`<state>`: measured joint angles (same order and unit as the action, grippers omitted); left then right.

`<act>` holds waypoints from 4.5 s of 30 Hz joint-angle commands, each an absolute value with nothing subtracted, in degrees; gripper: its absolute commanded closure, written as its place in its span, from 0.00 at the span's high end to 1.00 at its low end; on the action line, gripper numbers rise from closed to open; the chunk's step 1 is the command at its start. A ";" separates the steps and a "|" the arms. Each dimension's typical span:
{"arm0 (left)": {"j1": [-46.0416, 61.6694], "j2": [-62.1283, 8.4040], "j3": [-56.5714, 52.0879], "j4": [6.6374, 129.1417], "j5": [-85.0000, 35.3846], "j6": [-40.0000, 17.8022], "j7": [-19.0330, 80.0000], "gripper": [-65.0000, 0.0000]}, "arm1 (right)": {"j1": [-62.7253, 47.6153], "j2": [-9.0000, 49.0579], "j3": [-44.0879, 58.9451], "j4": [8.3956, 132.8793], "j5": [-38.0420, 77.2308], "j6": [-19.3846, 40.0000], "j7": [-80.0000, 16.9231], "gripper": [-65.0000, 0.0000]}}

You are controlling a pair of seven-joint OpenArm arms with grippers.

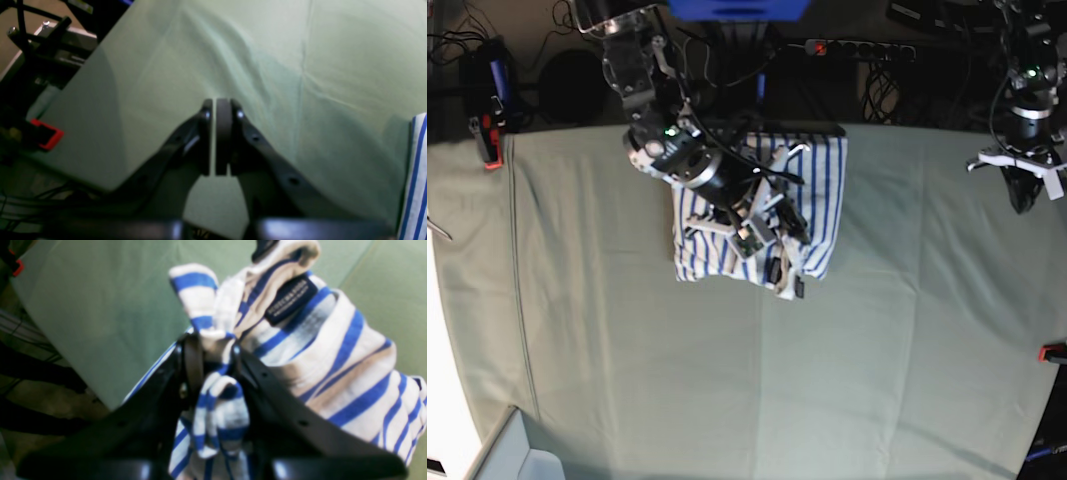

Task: Layout the t-shirt on the table in an organized manner, then fold the t-shirt properly
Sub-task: 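Fold the band end held by the right gripper over onto the stack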

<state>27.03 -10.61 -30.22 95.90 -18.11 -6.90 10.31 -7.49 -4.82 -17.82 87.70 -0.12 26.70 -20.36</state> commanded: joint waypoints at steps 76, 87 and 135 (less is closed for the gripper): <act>29.49 -9.54 -39.25 96.75 -17.89 -6.81 8.84 0.04 | -0.13 0.40 -26.95 89.63 0.92 26.51 -24.04 0.18; 29.93 -9.45 -38.29 96.75 -17.89 -6.81 8.84 0.04 | 10.77 -3.65 -24.84 71.96 1.19 26.51 -23.52 0.18; 19.21 -2.68 -9.01 97.01 -18.33 -6.55 18.24 0.71 | -7.34 3.30 -1.45 94.20 0.92 26.42 -15.16 0.19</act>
<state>19.35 -2.44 -8.84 96.29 -18.15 -6.33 19.75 -7.99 3.27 -1.50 92.84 0.05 26.48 -16.97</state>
